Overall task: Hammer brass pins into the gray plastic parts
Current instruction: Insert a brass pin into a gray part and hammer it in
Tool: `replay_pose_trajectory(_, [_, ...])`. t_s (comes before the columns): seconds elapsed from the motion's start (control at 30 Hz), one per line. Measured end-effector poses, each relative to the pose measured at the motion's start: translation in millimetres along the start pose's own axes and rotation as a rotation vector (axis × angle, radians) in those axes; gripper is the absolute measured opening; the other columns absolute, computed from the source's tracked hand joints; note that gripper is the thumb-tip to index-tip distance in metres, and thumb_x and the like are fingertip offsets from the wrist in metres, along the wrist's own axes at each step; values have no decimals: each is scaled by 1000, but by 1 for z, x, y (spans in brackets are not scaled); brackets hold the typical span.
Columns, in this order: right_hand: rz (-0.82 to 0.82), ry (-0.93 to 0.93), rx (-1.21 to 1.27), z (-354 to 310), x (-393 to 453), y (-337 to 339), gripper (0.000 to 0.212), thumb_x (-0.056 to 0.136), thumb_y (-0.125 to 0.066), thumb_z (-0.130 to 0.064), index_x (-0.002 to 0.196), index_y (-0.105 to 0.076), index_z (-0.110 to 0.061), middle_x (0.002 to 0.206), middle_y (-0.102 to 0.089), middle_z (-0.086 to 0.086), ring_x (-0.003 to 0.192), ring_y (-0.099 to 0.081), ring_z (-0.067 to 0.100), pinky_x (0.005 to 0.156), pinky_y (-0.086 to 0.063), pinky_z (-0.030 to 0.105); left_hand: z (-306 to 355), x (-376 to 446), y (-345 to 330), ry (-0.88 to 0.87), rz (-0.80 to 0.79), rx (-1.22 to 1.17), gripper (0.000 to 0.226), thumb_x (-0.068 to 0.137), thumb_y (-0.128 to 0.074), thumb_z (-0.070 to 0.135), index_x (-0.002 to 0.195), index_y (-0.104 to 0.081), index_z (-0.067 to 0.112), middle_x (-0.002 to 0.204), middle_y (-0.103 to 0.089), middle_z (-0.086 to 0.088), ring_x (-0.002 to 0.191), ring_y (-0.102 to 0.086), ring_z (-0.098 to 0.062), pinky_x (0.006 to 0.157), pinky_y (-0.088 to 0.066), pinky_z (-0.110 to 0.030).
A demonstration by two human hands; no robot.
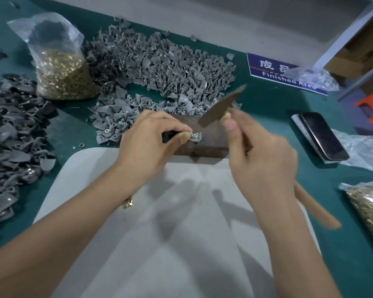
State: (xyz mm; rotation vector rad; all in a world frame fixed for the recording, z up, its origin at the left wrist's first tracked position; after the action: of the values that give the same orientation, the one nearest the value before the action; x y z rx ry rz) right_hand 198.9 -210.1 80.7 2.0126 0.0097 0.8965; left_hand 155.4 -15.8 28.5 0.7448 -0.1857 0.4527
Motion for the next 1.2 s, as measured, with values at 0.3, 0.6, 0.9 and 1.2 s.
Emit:
replay_pose_trajectory(0.3, [-8, 44, 1, 3, 0, 1, 29, 105, -51, -40, 124, -71, -33, 83, -75, -5, 77, -62, 18, 59, -26, 28, 1, 0, -1, 14, 8, -11, 7, 90, -71, 47, 96, -74, 49, 97, -65, 26, 103, -50, -5, 84, -47, -37])
replay_pose_trajectory(0.6, [50, 107, -13, 4, -2, -1, 30, 105, -52, -37, 124, -72, -28, 84, -75, -3, 70, -63, 18, 54, -34, 26, 1, -1, -1, 12, 2, -9, 7, 91, -69, 48, 96, -74, 48, 99, -65, 26, 103, -51, -6, 86, -48, -40])
replay_pose_trajectory(0.9, [74, 79, -61, 3, -4, -2, 28, 105, -52, -37, 123, -72, -29, 80, -73, -2, 69, -61, 21, 54, -30, 27, 0, 0, 0, 19, 7, -17, 7, 91, -70, 48, 96, -74, 49, 99, -65, 25, 103, -51, -4, 84, -45, -34])
replay_pose_trajectory(1.2, [13, 47, -60, 1, -6, -4, 27, 104, -53, -39, 121, -72, -31, 77, -73, -3, 67, -63, 24, 54, -28, 28, 1, -1, 0, 26, 9, 0, 9, 91, -69, 47, 97, -75, 46, 100, -64, 26, 103, -49, -2, 80, -41, -28])
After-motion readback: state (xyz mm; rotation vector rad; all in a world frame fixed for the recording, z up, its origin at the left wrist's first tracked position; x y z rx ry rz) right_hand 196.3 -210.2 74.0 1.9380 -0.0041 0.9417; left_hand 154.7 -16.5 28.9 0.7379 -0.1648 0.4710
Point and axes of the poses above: each hand's wrist, its own x-axis towards the middle knuckle, its own y-axis out of the back of the hand, z = x × y, the point moved 1 cm from there along x, towards the middle knuckle
